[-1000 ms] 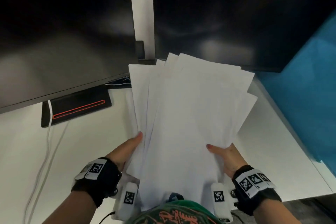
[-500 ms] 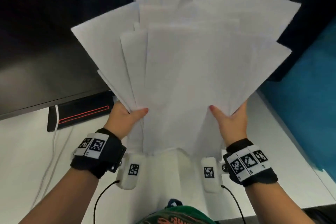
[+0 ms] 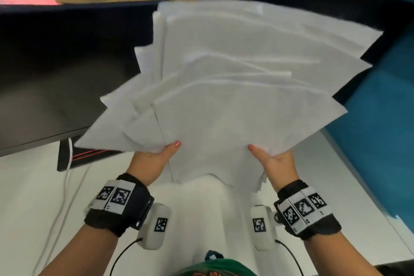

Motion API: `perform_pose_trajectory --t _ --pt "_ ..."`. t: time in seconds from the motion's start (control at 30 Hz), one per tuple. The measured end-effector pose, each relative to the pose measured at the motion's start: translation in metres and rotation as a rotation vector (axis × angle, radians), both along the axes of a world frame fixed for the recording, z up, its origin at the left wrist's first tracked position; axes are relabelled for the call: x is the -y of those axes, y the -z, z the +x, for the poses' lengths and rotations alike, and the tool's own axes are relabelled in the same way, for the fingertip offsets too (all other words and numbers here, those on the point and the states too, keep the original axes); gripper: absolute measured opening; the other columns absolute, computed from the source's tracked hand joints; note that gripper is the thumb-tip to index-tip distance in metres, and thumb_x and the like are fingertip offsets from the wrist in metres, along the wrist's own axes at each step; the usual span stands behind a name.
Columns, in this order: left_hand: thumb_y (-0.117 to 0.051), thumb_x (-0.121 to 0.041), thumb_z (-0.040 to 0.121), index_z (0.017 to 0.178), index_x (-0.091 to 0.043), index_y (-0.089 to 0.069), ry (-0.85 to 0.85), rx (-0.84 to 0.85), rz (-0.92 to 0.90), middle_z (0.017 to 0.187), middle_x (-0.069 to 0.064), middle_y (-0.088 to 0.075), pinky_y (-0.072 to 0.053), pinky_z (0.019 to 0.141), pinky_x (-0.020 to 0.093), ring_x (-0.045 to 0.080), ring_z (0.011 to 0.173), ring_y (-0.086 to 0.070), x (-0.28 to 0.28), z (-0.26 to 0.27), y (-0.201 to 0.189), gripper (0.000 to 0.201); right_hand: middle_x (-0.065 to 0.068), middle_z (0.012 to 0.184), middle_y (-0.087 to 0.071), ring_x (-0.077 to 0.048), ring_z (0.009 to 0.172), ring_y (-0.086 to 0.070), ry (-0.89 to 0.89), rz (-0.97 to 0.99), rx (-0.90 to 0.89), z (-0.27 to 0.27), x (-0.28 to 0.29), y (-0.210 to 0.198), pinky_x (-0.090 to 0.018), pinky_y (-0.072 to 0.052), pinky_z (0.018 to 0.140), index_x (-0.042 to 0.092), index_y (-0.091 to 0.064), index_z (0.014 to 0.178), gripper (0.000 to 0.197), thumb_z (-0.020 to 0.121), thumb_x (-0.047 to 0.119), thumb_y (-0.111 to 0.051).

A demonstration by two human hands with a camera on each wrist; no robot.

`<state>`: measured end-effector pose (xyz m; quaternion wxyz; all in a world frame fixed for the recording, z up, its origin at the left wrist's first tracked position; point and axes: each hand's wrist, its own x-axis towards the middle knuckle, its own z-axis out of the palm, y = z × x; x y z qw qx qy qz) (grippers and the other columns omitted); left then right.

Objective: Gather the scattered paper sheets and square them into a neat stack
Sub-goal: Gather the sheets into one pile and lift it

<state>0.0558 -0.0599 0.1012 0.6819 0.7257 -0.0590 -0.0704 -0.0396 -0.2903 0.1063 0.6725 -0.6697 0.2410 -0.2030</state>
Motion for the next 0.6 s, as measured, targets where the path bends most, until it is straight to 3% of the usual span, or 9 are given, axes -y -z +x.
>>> perform_pose_trajectory --t 0.07,0.17,0.27,0.37,0.43,0.53,0.6 --pt "-0.071 -0.008 0.075 0.082 -0.024 -0.066 0.037 0.070 -0.035 0.073 -0.023 -0.070 -0.045 0.074 -0.001 -0.012 0.076 -0.064 -0.004 0.004 -0.006 0.018 -0.006 0.095 -0.071 -0.017 0.088 -0.069 -0.022 -0.025 0.026 0.001 0.002 -0.005 -0.023 -0.055 0.080 -0.003 -0.065 0.105 0.029 0.076 0.001 -0.071" --pt "-0.078 -0.005 0.066 0.084 -0.023 -0.068 0.091 0.079 -0.054 0.076 -0.021 -0.073 -0.052 0.074 0.009 -0.005 0.080 -0.068 -0.010 0.004 -0.005 0.027 0.005 0.090 -0.072 -0.004 0.081 -0.070 -0.069 -0.017 0.052 0.002 0.002 -0.005 -0.016 -0.054 0.067 0.009 -0.065 0.101 0.034 0.071 -0.003 -0.073" --pt "-0.086 -0.019 0.052 0.088 -0.019 -0.069 0.118 0.065 -0.036 0.083 -0.014 -0.075 -0.055 0.078 0.018 0.003 0.086 -0.070 -0.011 0.002 0.000 0.039 -0.001 0.099 -0.071 -0.012 0.088 -0.069 -0.092 -0.021 0.054 0.006 0.002 -0.001 -0.023 -0.056 0.072 0.009 -0.063 0.106 0.038 0.071 -0.004 -0.073" --pt "-0.077 -0.007 0.068 0.091 -0.024 -0.065 0.025 0.080 -0.089 0.082 -0.014 -0.073 -0.053 0.078 0.014 -0.006 0.081 -0.067 -0.005 -0.001 0.001 0.031 -0.006 0.100 -0.070 -0.016 0.089 -0.068 -0.035 -0.014 0.083 0.010 0.000 -0.001 -0.024 -0.055 0.076 0.009 -0.064 0.103 0.033 0.073 -0.002 -0.072" --pt "-0.071 -0.003 0.074 0.091 -0.025 -0.063 -0.038 0.120 -0.119 0.090 -0.014 -0.067 -0.050 0.075 0.007 -0.012 0.078 -0.064 -0.004 -0.002 -0.003 0.029 -0.007 0.099 -0.070 -0.012 0.086 -0.069 -0.026 -0.009 0.107 0.010 -0.001 -0.006 -0.018 -0.055 0.073 0.002 -0.062 0.108 0.037 0.073 -0.001 -0.073" --pt "-0.074 -0.005 0.069 0.097 -0.018 -0.065 -0.049 0.145 -0.148 0.085 -0.016 -0.071 -0.049 0.075 0.008 -0.010 0.081 -0.065 -0.011 -0.002 -0.011 0.032 -0.002 0.096 -0.069 -0.001 0.078 -0.069 -0.049 -0.010 0.174 0.005 -0.002 -0.014 -0.010 -0.052 0.066 0.000 -0.059 0.112 0.043 0.072 -0.004 -0.073" --pt "-0.082 -0.006 0.058 0.091 -0.021 -0.065 -0.005 0.138 -0.174 0.077 -0.021 -0.073 -0.050 0.072 0.008 -0.008 0.080 -0.067 -0.017 -0.003 -0.014 0.040 -0.002 0.100 -0.070 -0.006 0.088 -0.069 -0.064 -0.014 0.221 0.002 -0.002 -0.020 -0.015 -0.053 0.071 0.003 -0.059 0.113 0.052 0.064 0.001 -0.078"
